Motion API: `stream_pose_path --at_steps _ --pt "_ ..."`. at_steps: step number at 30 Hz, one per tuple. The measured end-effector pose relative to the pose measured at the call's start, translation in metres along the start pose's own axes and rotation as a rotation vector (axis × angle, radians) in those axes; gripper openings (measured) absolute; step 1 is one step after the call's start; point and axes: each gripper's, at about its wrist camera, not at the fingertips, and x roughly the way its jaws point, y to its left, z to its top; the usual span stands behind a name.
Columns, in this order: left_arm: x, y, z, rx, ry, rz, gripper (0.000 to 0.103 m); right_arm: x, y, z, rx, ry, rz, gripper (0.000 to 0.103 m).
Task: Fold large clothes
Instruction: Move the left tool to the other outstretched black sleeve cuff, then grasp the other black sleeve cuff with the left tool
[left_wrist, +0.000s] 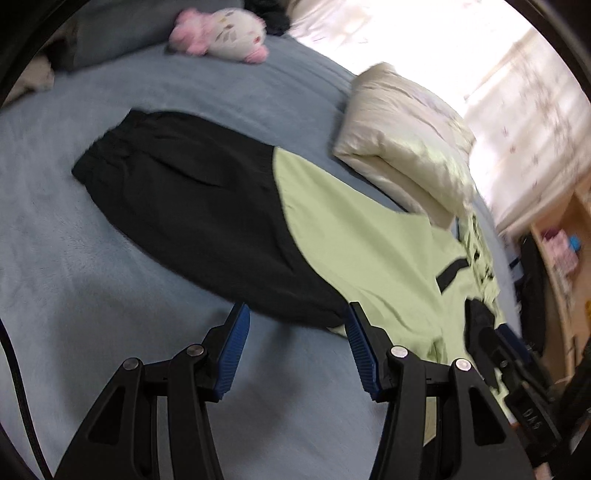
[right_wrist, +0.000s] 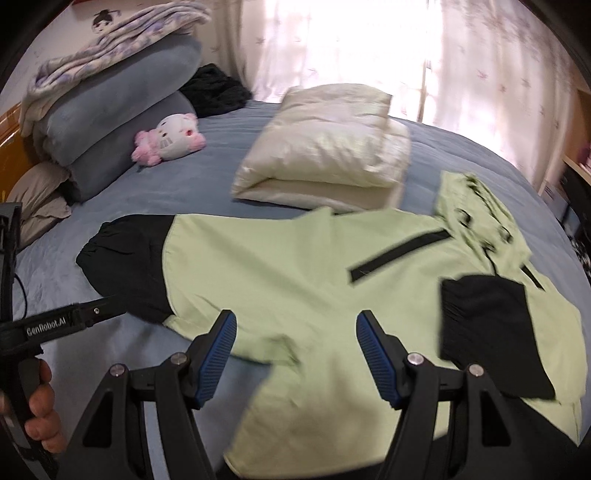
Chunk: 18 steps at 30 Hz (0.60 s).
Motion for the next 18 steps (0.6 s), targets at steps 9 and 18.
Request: stream_pose_path --at_steps 9,18 --pt "0.02 0.065 0.032 -0.166 -0.01 -0.122 0.052 0.04 0.033 0.023 -0.028 -0.006 0.027 0.067" --pt "0.043 0.088 0.043 -0.265 -0.016 -0.211 0.052 0.057 0.042 0.016 -0.022 0.03 0.057 0.067"
